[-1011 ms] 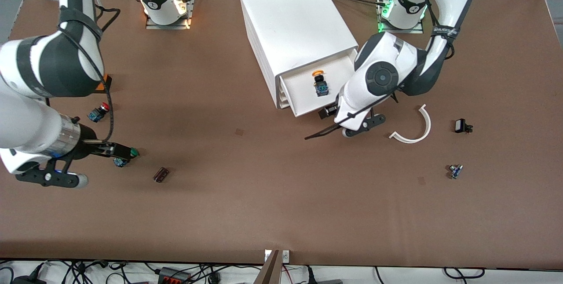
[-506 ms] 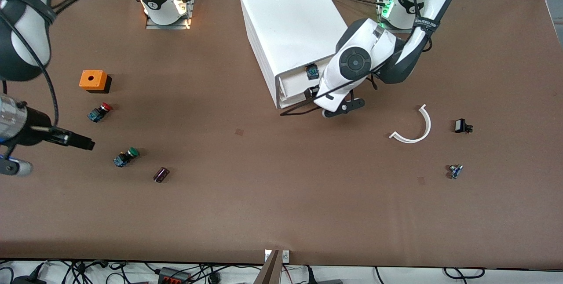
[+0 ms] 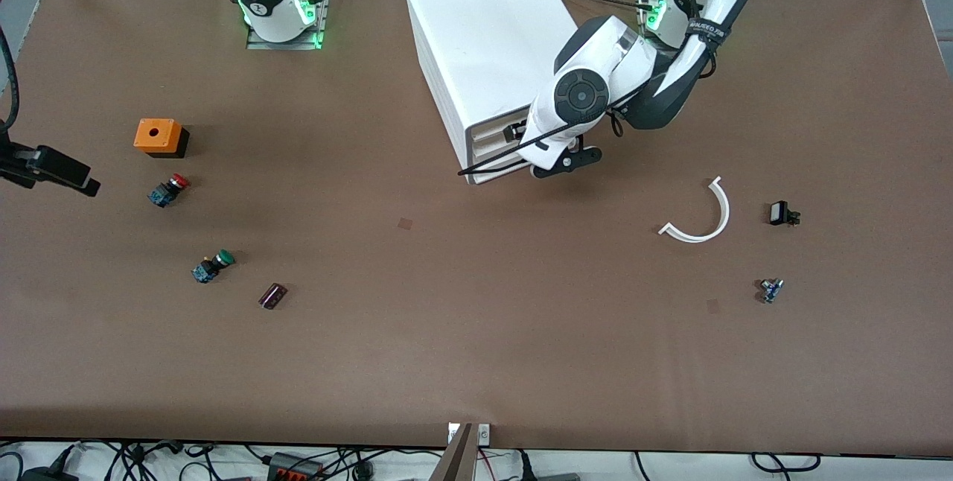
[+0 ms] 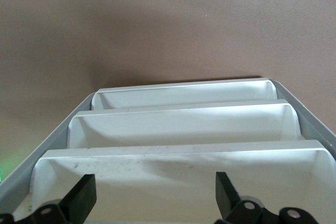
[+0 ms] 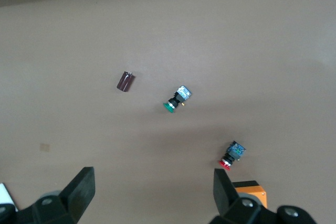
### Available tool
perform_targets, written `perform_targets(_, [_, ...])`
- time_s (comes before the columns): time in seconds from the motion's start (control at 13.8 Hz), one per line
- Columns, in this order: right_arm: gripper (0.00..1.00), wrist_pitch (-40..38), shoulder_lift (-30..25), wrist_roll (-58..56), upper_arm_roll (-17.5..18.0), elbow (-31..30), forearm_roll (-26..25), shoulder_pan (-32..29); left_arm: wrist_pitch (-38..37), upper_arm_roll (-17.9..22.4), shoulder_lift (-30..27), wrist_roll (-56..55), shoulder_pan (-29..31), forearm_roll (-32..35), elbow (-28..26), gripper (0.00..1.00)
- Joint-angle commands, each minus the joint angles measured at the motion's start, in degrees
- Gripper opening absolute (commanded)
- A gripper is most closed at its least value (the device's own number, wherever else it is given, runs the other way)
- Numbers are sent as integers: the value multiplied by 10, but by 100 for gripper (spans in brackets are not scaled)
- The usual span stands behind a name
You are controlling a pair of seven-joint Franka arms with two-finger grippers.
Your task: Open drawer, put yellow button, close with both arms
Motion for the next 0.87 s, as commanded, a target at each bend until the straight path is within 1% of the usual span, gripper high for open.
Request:
perform_targets(0.0, [100, -3, -19, -31, 5, -24, -12, -10, -7, -10, -19, 4, 11, -12, -13, 100])
perform_targets(0.07, [100, -7, -21, -31, -4, -23, -12, -7, -7, -9, -19, 5, 12, -12, -11, 100])
perform_targets(0.29, [100, -15, -28, -29, -5, -26, -12, -8, -14, -4, -16, 26, 32, -3, 21, 100])
perform_targets(0.36, [100, -27, -30, -28, -5, -28, -12, -8, -33, 1, -15, 53, 44, -2, 38, 100])
perform_targets(0.43, [100, -27, -37, -28, -5, -36, -12, -8, -54, 1, -15, 81, 67, 14, 52, 100])
perform_targets(0.51, [100, -20, -49, -28, -5, -55, -12, -8, -66, -2, -15, 118, 91, 35, 60, 100])
perform_targets(0.65, [100, 18, -84, -29, -4, -116, -13, -8, -75, 2, -16, 187, 126, 46, 77, 100])
perform_targets(0.72, [100, 34, -100, -31, -4, -142, -14, -8, -81, 3, -16, 201, 141, 65, 84, 100])
perform_targets(0.79, [100, 45, -114, -29, -3, -165, -16, -8, -88, 0, -16, 232, 157, 104, 100, 100])
